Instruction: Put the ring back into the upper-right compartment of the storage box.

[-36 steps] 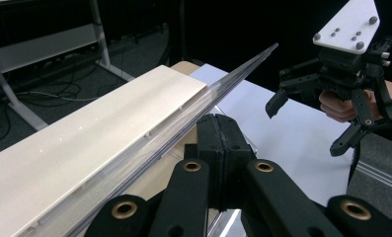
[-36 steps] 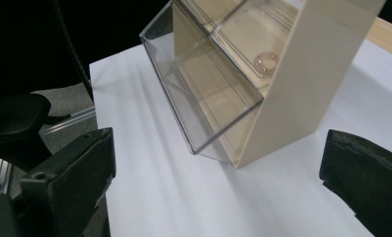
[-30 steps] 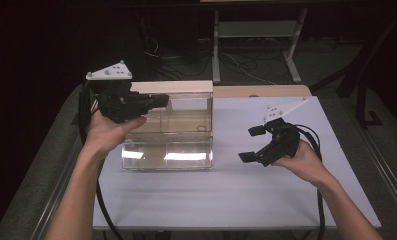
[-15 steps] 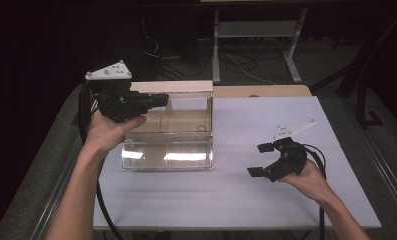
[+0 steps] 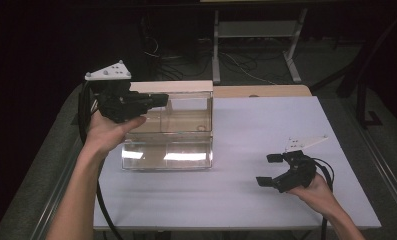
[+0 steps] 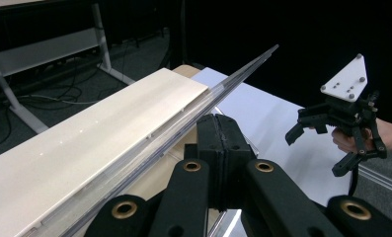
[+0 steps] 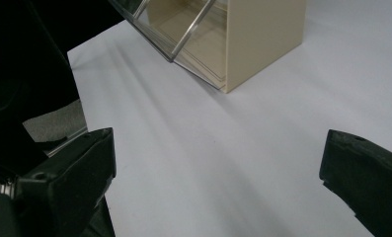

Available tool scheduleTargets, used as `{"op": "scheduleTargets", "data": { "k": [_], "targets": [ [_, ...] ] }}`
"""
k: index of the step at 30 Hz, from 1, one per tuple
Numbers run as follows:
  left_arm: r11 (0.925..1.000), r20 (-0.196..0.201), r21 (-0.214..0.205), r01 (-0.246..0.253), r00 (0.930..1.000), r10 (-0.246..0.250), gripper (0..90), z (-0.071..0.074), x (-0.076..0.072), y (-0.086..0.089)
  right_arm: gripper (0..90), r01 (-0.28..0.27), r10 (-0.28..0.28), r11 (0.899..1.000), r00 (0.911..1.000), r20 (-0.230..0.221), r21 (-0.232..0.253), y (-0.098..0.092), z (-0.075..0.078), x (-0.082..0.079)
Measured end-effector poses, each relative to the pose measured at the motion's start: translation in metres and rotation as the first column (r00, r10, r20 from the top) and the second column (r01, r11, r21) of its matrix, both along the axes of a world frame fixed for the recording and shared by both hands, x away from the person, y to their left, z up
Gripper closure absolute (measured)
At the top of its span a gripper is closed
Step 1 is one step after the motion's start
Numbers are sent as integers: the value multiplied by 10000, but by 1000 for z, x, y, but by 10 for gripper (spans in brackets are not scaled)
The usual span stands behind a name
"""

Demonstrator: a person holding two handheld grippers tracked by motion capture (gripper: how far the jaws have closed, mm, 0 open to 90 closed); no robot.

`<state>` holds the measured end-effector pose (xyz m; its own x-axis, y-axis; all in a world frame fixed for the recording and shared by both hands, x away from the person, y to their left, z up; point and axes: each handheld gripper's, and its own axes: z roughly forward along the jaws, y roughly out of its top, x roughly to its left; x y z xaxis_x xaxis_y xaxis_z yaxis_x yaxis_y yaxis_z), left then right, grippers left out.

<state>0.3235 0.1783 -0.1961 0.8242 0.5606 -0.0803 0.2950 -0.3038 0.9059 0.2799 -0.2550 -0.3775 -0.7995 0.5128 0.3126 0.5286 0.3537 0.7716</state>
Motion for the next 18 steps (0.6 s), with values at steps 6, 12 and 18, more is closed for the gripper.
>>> {"op": "scheduleTargets", "data": {
  "k": [6, 12, 18],
  "targets": [
    [10000, 6, 57, 8, 10000, -8, 891, 0, 0, 0, 5, 203, -203, 9998, 9998, -42, 84, -10, -6, -8],
    [10000, 24, -3, -19, 10000, 19, 891, -1, -1, 0, 5, 462, -460, 9989, 9989, -127, 115, -18, -14, -17],
    [10000, 60, -47, -42, 10000, 42, 891, -1, -1, 1, 5, 837, -832, 9963, 9962, -272, 192, -25, -24, -24]
  ]
}}
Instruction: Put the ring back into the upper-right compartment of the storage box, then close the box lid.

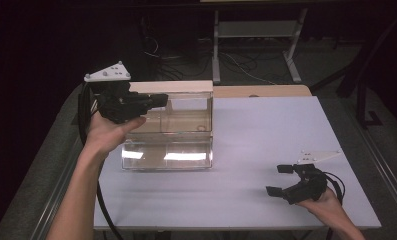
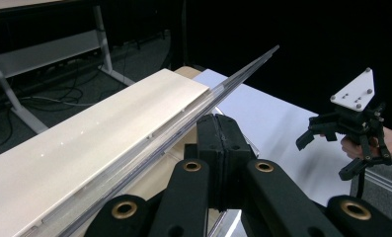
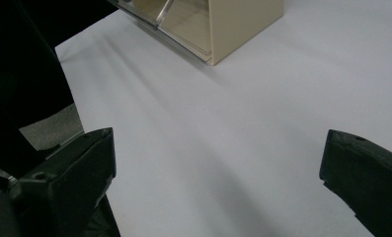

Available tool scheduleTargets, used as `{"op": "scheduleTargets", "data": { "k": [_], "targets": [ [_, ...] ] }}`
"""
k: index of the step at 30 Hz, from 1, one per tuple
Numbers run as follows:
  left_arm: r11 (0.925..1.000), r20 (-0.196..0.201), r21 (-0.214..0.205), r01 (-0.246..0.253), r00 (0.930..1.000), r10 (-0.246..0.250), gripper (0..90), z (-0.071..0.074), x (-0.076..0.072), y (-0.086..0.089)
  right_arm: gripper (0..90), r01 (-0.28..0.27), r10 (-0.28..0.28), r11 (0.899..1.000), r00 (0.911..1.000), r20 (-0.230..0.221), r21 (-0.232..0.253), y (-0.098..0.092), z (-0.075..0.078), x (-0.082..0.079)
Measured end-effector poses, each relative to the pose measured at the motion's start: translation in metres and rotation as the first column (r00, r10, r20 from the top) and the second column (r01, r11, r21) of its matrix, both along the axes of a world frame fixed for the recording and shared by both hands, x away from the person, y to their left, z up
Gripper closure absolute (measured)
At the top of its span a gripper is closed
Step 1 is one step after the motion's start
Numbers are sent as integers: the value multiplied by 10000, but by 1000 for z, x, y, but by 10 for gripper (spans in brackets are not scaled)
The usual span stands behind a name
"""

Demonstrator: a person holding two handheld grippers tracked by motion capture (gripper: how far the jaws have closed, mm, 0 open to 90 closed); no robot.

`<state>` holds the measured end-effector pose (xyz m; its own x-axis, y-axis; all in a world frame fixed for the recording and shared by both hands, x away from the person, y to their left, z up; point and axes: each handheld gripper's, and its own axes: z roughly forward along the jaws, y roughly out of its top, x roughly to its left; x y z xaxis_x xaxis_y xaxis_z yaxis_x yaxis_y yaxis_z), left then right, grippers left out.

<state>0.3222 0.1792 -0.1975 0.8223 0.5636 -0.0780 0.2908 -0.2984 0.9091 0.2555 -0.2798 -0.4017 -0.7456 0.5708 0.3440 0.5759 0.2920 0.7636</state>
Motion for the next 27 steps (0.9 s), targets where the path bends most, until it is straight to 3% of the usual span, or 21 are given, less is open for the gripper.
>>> {"op": "scheduleTargets", "data": {
  "k": [7, 18, 21, 27],
  "targets": [
    [10000, 33, -56, -8, 10000, 8, 891, -1, -1, 1, 4, 290, -292, 9995, 9994, -176, -87, -9, -9, -6],
    [9998, 117, -160, -146, 9998, 147, 891, -4, -3, 3, 4, 534, -534, 9985, 9986, -26, 135, -13, -16, -7],
    [9994, 78, -60, -355, 9993, 355, 891, -9, -4, 6, 4, 578, -576, 9982, 9983, -71, 174, -14, -17, -8],
    [9987, 34, -287, -413, 9991, 414, 891, -17, -7, 8, 5, 825, -824, 9960, 9966, -41, 335, -19, -16, -8]
  ]
}}
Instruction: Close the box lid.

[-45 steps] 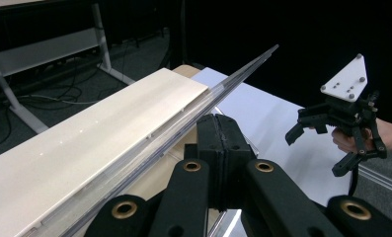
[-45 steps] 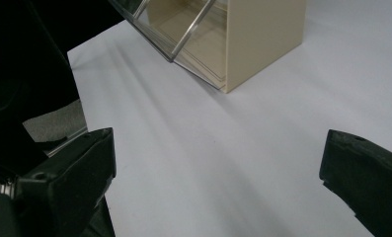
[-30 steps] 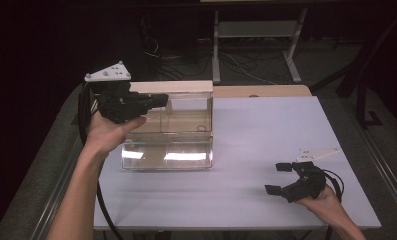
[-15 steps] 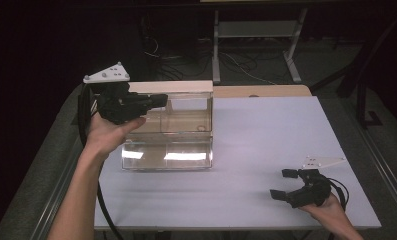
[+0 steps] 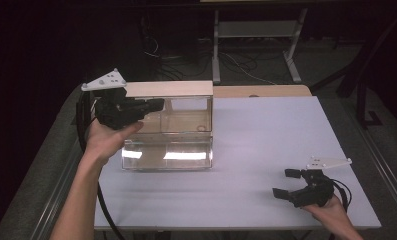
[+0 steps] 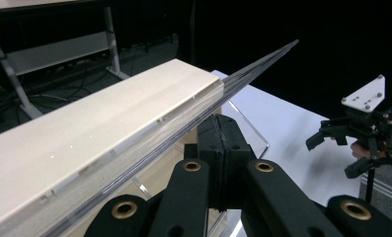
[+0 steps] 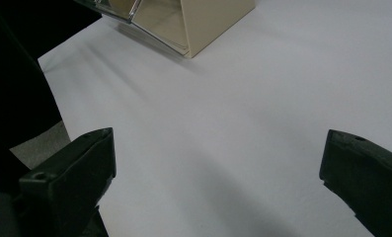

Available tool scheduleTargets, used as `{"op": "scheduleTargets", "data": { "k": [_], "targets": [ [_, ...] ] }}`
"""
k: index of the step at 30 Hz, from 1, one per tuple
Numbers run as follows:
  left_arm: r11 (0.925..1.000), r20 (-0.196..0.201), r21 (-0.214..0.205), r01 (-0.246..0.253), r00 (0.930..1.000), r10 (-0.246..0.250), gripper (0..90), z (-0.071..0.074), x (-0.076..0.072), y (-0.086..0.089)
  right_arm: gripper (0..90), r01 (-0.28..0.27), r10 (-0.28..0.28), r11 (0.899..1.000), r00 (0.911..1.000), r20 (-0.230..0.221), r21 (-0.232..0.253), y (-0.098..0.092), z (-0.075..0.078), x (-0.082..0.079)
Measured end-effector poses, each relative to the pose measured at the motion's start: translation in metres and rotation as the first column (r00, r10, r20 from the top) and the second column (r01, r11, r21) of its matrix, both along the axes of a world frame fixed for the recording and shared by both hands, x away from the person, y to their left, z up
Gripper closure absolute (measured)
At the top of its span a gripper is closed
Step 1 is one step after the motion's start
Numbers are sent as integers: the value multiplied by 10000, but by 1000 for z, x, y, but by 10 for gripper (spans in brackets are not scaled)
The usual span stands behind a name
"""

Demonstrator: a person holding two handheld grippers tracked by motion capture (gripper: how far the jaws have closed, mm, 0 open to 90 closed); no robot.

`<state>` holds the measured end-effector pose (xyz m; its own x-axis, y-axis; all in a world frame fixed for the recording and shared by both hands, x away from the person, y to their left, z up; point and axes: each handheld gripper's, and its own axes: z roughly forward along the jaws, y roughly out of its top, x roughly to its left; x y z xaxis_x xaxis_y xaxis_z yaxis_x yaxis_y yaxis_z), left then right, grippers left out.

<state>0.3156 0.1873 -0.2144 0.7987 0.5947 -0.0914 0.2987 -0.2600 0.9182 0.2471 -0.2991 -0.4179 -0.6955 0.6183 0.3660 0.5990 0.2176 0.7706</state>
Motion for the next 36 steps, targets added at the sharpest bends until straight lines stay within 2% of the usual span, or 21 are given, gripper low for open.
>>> {"op": "scheduleTargets", "data": {
  "k": [3, 12, 25, 28, 36],
  "targets": [
    [10000, -4, -12, 17, 10000, -17, 891, -2, -4, -1, 4, 13, -13, 10000, 9999, 113, 14, -2, -1, 0],
    [10000, -33, 29, -34, 10000, 34, 891, -13, -10, -1, 4, 35, -35, 10000, 10000, 20, 73, -3, -1, -1],
    [9998, -193, -181, -60, 9998, 56, 891, -33, -14, -3, 4, 54, -54, 9999, 10000, -79, 89, -2, -1, -2],
    [9997, -201, -238, -75, 9998, 70, 890, -35, -15, -2, 4, 54, -54, 9999, 10000, 47, 88, -2, -2, -1],
    [9995, -178, -277, -166, 9997, 162, 890, -43, -18, -4, 4, 53, -53, 10000, 10000, 40, 25, -2, -2, -1]
  ]
}}
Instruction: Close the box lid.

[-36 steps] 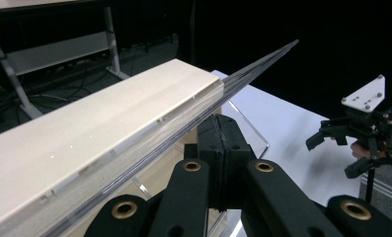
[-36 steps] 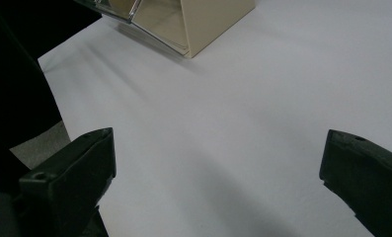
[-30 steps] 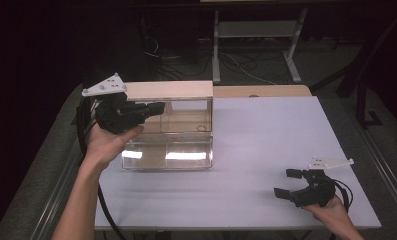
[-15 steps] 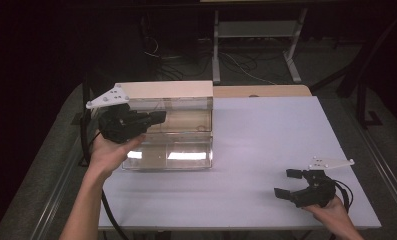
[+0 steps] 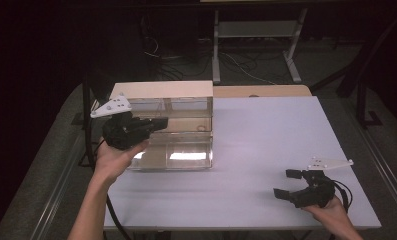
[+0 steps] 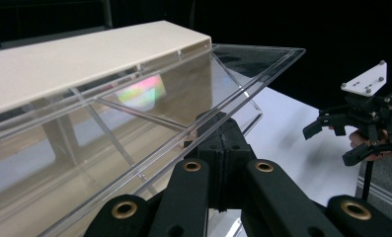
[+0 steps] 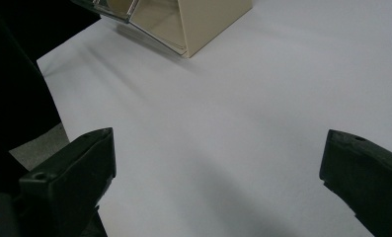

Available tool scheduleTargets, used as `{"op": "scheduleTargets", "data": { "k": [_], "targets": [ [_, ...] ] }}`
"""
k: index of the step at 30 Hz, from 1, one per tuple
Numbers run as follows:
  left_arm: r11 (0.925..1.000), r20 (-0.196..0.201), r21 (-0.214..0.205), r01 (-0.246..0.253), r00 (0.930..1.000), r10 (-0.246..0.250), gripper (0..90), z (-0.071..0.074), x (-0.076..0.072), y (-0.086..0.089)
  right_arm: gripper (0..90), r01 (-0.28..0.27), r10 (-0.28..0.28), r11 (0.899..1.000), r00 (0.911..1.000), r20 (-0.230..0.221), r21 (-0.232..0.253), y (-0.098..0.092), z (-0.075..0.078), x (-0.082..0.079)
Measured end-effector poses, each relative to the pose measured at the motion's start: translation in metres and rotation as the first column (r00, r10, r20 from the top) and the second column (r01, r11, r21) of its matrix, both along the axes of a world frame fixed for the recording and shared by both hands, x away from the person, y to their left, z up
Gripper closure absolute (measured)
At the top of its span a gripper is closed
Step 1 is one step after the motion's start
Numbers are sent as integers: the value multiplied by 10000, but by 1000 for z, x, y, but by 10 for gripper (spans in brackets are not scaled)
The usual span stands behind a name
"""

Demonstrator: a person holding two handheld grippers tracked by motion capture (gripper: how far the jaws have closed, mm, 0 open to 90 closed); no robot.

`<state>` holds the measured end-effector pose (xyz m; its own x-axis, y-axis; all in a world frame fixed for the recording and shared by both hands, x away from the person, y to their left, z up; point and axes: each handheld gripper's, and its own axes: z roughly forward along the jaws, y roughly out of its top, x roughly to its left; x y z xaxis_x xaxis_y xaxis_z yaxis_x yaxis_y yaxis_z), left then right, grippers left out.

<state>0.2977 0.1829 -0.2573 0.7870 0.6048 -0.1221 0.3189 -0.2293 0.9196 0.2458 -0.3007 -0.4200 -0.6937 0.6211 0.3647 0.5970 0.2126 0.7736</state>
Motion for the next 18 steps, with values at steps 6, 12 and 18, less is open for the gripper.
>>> {"op": "scheduleTargets", "data": {
  "k": [6, 12, 18],
  "targets": [
    [10000, -49, 73, -10, 10000, 11, 890, -5, -2, -2, 5, -42, 42, 10000, 10000, -3, -59, -1, 0, 0],
    [9991, -315, 366, 203, 9993, -191, 890, -13, -5, -7, 4, -93, 93, 9999, 10000, -19, -55, -1, 0, 0],
    [9972, -462, 599, 457, 9980, -430, 819, -23, -13, -13, 5, -55, 55, 10000, 10000, 42, 18, -2, 0, -1]
  ]
}}
